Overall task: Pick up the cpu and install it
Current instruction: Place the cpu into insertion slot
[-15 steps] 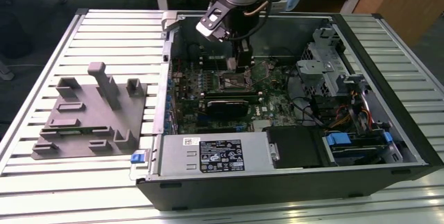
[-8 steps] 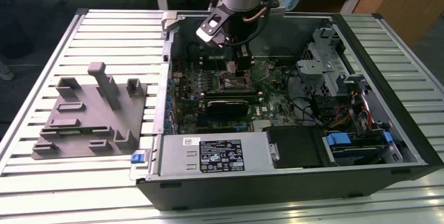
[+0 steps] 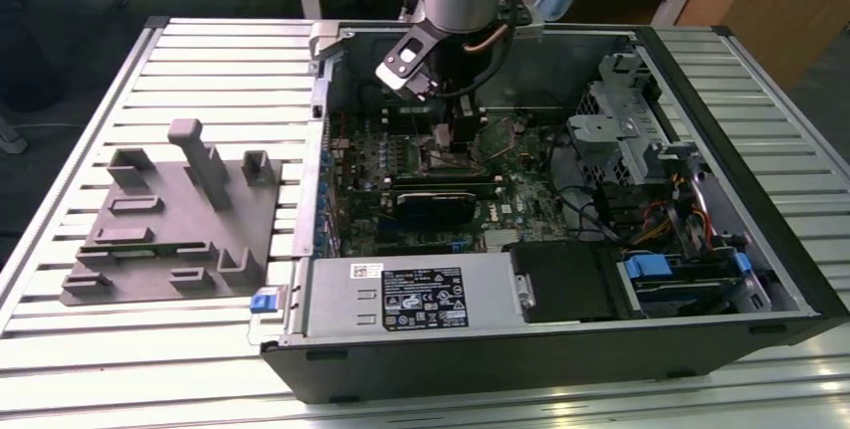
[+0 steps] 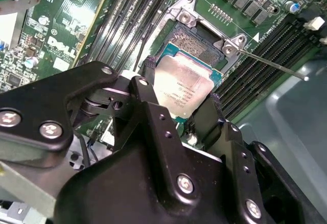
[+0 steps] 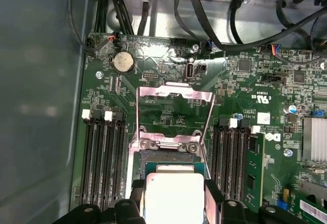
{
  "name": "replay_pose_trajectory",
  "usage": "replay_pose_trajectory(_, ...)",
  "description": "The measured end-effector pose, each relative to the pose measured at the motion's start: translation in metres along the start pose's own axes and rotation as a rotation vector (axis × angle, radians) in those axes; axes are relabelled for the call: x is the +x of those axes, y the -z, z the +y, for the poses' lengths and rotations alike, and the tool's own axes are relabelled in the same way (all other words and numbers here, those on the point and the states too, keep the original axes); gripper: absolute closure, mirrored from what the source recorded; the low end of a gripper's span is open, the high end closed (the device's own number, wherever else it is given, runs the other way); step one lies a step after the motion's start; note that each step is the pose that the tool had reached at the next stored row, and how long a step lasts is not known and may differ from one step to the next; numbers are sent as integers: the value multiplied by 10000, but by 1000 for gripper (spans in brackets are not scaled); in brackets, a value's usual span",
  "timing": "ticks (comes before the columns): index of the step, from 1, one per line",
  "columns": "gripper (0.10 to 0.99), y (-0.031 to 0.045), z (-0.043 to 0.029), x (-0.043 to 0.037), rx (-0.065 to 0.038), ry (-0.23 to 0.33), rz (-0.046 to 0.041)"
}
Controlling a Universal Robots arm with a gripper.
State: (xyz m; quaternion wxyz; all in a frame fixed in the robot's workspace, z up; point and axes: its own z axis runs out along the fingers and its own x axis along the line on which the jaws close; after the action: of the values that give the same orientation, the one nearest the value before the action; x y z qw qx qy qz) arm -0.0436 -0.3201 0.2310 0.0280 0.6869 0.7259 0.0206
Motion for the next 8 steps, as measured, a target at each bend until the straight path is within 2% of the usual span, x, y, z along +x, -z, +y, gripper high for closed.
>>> replay_pose_trajectory(8,541,-108,-14,2,0,-5,1)
